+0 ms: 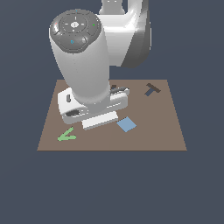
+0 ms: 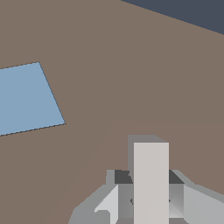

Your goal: Insert a designated object into the corresponding slot on a board.

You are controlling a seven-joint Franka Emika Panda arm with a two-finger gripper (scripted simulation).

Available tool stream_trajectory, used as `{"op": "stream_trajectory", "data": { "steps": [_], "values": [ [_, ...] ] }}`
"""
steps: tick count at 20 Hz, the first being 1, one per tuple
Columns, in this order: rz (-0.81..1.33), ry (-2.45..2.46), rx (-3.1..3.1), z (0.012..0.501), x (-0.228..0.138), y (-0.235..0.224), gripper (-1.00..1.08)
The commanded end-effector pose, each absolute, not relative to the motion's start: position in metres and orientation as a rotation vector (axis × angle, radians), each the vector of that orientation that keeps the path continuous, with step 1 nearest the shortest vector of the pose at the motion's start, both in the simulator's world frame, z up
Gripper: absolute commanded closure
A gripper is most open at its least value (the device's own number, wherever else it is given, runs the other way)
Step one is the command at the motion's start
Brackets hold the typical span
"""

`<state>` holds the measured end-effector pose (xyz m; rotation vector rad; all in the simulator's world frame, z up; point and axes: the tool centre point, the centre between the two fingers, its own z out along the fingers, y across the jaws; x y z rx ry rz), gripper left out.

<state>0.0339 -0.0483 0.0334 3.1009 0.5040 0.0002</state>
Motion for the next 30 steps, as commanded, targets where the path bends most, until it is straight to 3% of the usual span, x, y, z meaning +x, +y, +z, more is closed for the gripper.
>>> {"op": "stream_trajectory", "data": {
  "steps": [1,17,30],
  "values": [
    [-0.001,0.503,3.101,0.033,0.033,-0.048,1.08],
    [-0.001,0.222,3.134,0.034,-0.003,-0.027,1.08],
    [-0.001,-0.317,3.125,0.036,-0.059,0.032,1.08]
  ]
}}
